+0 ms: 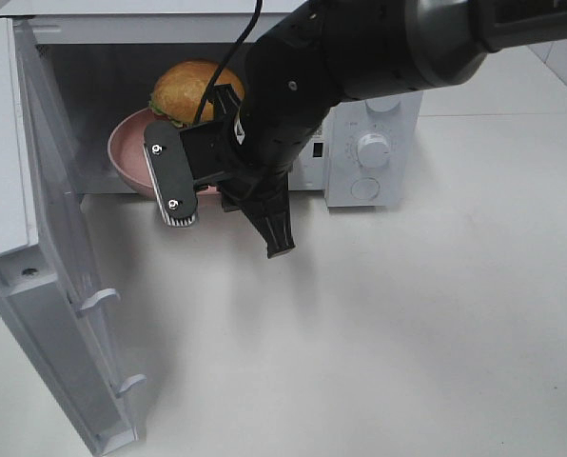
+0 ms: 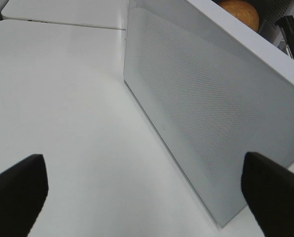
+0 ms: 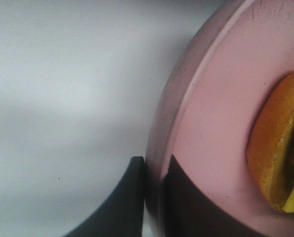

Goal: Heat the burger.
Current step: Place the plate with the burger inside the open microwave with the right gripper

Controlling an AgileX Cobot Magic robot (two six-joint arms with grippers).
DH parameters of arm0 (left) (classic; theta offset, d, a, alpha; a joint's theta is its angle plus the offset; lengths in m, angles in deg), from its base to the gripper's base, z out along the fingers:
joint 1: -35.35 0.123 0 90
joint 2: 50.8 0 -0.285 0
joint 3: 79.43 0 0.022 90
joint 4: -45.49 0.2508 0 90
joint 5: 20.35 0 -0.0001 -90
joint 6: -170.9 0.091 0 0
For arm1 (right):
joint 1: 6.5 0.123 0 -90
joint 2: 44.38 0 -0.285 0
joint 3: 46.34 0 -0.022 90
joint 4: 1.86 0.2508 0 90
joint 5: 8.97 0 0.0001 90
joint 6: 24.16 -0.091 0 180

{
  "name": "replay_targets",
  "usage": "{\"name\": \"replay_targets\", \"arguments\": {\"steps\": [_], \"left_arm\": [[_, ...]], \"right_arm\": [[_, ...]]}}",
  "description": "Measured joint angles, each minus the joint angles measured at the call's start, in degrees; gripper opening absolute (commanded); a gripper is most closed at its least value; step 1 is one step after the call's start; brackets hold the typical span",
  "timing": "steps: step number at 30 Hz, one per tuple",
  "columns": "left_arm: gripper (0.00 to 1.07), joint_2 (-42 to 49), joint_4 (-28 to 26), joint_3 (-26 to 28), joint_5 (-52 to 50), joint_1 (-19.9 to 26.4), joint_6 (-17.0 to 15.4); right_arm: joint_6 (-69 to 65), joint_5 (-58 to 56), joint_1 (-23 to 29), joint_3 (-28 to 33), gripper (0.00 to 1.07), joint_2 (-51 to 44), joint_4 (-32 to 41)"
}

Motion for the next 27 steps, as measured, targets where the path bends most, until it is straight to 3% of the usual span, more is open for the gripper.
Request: {"name": "replay_targets", "arguments": {"steps": [27], "left_arm": [[1.0,0.0,0.0,0.0,0.0,0.0,0.0]], "right_arm": [[-7.79,-4.53,-0.52,-15.76,0.0,10.89,-5.96]]}}
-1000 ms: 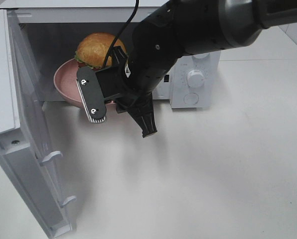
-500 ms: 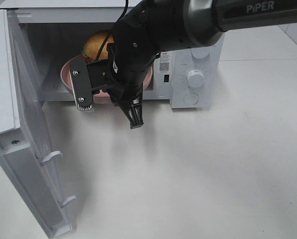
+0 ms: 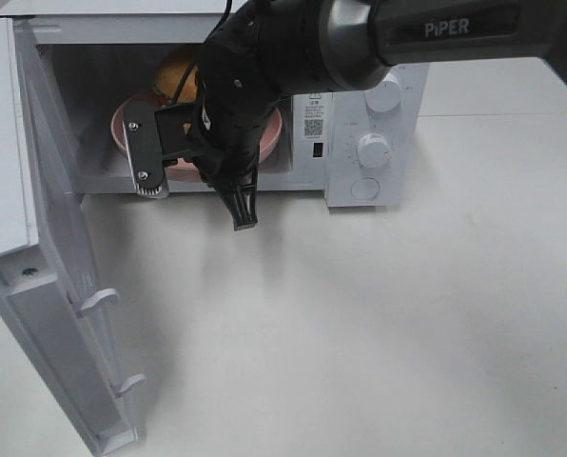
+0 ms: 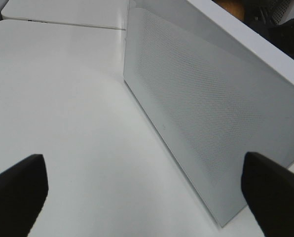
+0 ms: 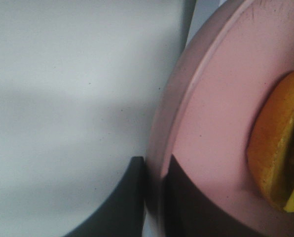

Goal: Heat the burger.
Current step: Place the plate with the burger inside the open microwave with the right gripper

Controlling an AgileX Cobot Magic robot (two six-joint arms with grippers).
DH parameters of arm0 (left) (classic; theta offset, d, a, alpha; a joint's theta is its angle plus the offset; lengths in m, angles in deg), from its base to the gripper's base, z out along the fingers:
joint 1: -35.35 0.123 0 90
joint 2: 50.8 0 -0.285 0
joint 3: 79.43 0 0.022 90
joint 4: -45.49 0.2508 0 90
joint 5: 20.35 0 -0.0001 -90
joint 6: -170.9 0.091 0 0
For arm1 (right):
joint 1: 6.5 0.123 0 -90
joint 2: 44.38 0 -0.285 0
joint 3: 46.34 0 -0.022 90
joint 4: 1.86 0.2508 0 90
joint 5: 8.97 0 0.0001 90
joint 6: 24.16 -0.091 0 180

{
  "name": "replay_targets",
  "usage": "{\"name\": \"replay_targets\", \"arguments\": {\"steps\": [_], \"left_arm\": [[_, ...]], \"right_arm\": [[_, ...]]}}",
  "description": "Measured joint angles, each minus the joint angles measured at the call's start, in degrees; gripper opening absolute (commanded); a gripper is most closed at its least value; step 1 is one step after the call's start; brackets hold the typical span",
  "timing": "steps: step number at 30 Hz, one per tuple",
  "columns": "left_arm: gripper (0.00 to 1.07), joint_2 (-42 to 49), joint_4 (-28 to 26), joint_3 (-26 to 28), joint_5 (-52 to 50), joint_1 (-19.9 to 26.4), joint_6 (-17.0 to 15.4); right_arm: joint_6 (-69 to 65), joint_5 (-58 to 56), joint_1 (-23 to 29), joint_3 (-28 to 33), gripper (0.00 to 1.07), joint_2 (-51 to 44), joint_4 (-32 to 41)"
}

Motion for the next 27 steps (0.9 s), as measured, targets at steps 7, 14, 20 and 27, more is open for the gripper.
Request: {"name": "replay_targets", "arguments": {"steps": [7,14,20,27], "left_arm": [[1.0,0.0,0.0,0.0,0.0,0.0,0.0],[1.0,0.0,0.0,0.0,0.0,0.0,0.0],[1.0,0.0,0.0,0.0,0.0,0.0,0.0],[1.0,0.0,0.0,0.0,0.0,0.0,0.0]], "right_arm": [[-0.11,-0.06,-0.92,-2.23,0.0,1.72,-0.4],[-0.11,-0.06,-1.55,-6.47,0.0,4.18,-0.52],[-0.11,0.0,-1.6,-9.74,0.0,6.47,-0.52],[-0.17,0.06,-2.18,-12.09,0.0,8.08,-0.34]]}}
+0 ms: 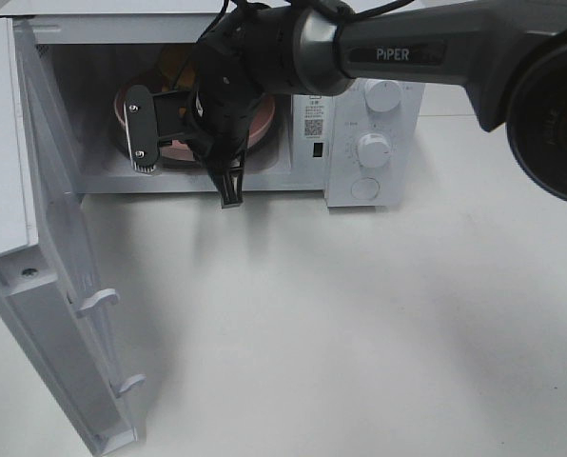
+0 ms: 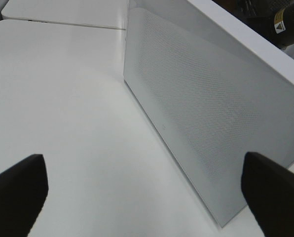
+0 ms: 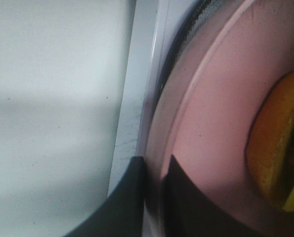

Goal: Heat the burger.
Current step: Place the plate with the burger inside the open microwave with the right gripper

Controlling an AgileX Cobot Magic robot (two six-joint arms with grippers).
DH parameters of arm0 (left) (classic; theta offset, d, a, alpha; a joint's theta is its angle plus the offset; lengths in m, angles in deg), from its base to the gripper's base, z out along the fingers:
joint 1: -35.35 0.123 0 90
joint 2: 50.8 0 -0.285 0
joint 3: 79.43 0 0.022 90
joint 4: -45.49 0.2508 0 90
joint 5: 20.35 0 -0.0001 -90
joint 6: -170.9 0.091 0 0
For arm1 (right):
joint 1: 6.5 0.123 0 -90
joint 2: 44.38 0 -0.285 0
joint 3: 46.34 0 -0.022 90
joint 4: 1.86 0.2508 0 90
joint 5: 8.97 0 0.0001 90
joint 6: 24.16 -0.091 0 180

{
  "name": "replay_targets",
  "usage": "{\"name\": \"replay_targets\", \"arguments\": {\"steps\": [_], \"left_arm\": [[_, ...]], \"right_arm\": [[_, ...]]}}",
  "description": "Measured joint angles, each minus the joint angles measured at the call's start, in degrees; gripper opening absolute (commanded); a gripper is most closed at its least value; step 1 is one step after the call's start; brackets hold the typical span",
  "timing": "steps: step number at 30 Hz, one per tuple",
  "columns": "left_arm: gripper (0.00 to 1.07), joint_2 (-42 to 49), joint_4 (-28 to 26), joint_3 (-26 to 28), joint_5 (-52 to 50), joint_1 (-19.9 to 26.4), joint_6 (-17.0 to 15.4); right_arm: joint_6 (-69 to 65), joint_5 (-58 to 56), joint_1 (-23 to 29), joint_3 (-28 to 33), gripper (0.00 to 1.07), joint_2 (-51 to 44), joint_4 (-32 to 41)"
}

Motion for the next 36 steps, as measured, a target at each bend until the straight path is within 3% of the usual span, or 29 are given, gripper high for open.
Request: {"name": "replay_targets", "arguments": {"steps": [15,20,22,25,27,30,36], "left_arm": [[1.0,0.0,0.0,0.0,0.0,0.0,0.0],[1.0,0.0,0.0,0.0,0.0,0.0,0.0],[1.0,0.0,0.0,0.0,0.0,0.0,0.0],[1.0,0.0,0.0,0.0,0.0,0.0,0.0],[1.0,0.0,0.0,0.0,0.0,0.0,0.0],[1.0,0.0,0.0,0.0,0.0,0.0,0.0],[1.0,0.0,0.0,0.0,0.0,0.0,0.0]], "right_arm": [[0.17,1.2,-0.06,-0.11,0.0,0.29,0.0],[0.17,1.6,-0.06,-0.11,0.05,1.09,0.46],[0.23,1.66,-0.06,-0.11,0.16,1.43,1.26],[0.23,1.83,-0.06,-0.11,0.19,1.43,1.15],[-0.06,3.09,-0.06,-0.8,0.33,1.26,0.92],[-0.86,3.15,-0.06,-0.8,0.41,1.2,0.8],[-2.86,3.09,-0.06,-0.8,0.47,1.2,0.17]]}}
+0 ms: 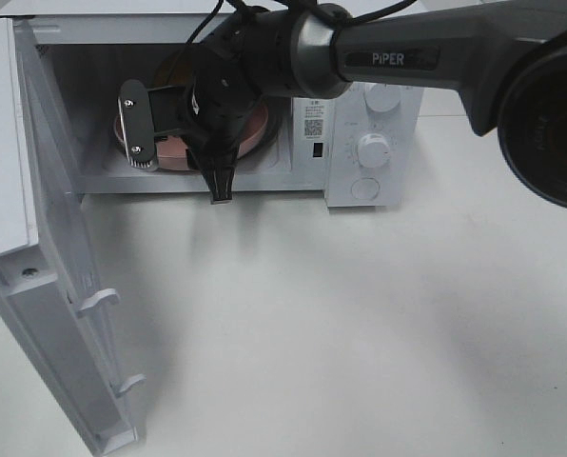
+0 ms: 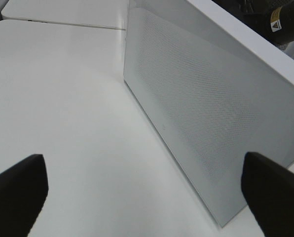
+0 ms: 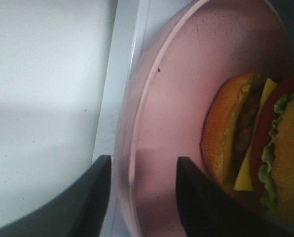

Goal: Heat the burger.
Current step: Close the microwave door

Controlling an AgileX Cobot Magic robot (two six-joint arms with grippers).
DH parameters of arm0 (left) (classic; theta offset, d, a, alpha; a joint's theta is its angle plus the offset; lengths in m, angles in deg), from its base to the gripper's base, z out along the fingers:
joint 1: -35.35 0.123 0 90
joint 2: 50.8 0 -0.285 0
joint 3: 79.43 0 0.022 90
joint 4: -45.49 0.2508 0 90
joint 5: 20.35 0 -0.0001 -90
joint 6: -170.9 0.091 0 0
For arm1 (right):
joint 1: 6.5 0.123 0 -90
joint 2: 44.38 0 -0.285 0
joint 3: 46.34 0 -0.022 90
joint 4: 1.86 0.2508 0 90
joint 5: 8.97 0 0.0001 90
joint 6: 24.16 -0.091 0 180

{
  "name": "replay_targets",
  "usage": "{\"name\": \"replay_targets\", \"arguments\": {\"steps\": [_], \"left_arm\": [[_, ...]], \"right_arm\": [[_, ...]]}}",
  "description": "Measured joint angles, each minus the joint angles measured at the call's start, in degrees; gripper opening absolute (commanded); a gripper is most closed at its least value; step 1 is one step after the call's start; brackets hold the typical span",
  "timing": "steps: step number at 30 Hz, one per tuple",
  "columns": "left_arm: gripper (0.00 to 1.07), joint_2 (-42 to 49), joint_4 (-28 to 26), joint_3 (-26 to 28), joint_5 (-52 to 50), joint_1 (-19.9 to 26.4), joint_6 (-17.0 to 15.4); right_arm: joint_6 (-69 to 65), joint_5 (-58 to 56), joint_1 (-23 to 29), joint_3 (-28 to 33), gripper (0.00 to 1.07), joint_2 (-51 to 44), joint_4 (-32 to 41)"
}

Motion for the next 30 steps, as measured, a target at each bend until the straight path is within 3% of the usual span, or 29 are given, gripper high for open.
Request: {"name": "replay_targets", "arguments": {"steps": [18,28,30], "left_arm": [[1.0,0.0,0.0,0.0,0.0,0.0,0.0],[1.0,0.0,0.0,0.0,0.0,0.0,0.0],[1.0,0.0,0.0,0.0,0.0,0.0,0.0]], "right_arm": [[-3.21,2.86,0.0,5.61,0.56,-4.35,-0.29],[-3.61,11.23,0.06,17.02,0.63,-10.77,-0.46],[-4.24,13.81,0.06,21.54,0.63,-14.04,-0.74]]}}
